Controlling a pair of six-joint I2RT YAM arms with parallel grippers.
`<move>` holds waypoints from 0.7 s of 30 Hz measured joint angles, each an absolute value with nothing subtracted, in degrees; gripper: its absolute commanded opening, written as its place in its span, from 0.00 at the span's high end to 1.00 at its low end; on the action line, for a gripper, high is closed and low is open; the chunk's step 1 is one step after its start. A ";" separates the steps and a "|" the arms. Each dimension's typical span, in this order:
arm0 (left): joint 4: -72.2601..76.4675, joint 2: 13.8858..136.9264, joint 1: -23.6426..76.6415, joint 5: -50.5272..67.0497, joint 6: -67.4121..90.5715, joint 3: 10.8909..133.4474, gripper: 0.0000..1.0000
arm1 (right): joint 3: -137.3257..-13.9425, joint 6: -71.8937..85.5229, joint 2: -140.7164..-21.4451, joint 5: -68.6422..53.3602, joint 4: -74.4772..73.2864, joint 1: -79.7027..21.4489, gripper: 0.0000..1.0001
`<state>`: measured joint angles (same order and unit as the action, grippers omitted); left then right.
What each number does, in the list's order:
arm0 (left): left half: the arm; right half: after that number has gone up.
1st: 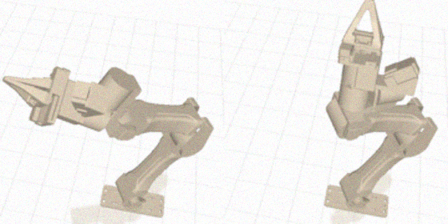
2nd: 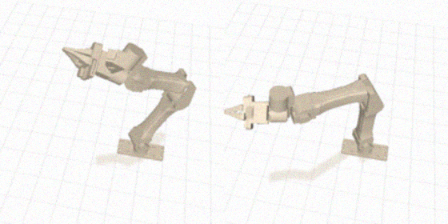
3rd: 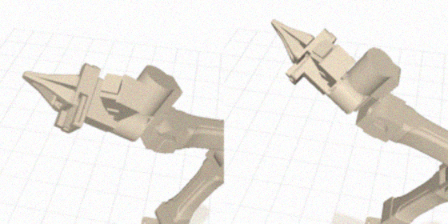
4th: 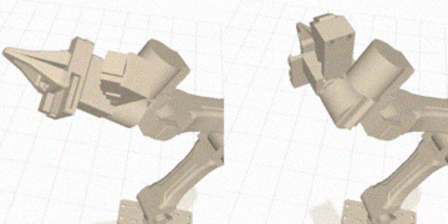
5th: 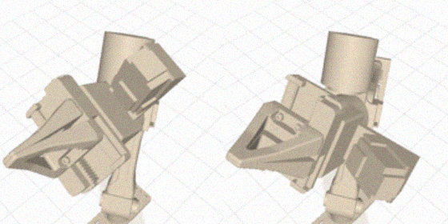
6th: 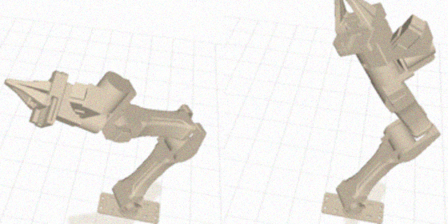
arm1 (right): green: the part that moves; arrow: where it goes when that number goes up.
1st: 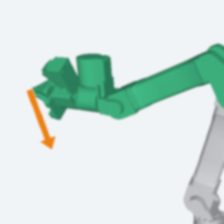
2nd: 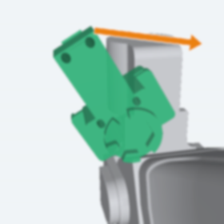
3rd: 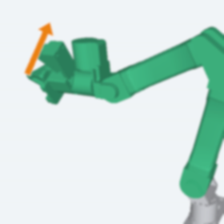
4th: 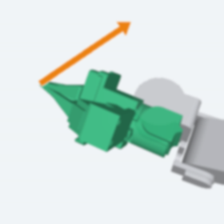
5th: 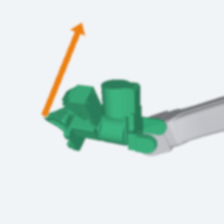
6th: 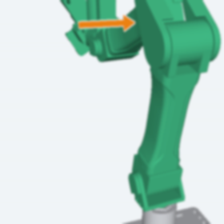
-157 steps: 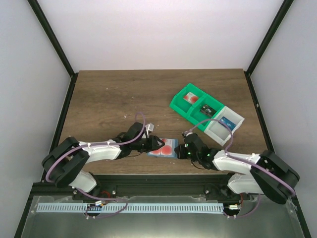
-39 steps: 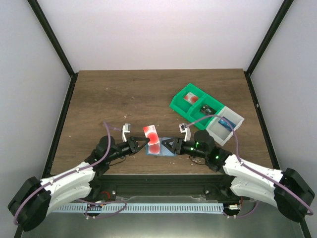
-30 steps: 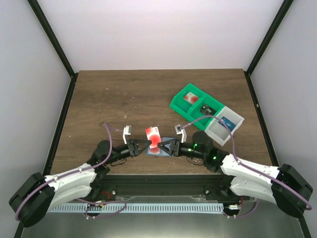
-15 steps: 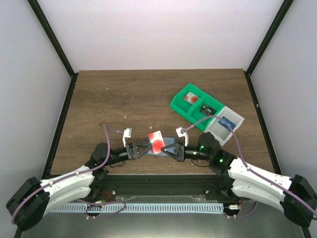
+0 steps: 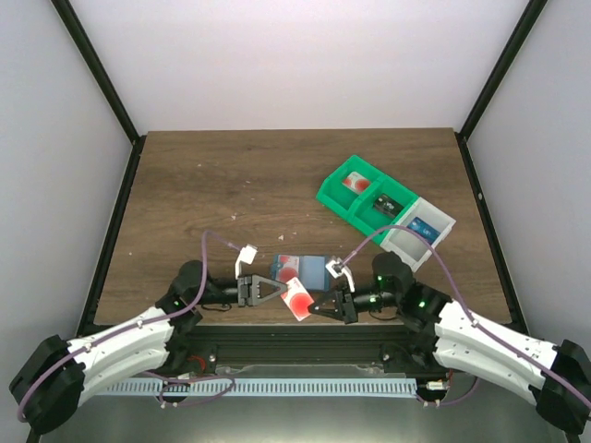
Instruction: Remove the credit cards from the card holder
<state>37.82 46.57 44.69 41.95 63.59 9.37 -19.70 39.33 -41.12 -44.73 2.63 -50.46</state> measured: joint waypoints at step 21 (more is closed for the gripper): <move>41.06 44.03 44.69 29.04 69.87 5.87 1.00 | -5.54 61.93 -39.59 -33.45 27.42 -50.46 0.75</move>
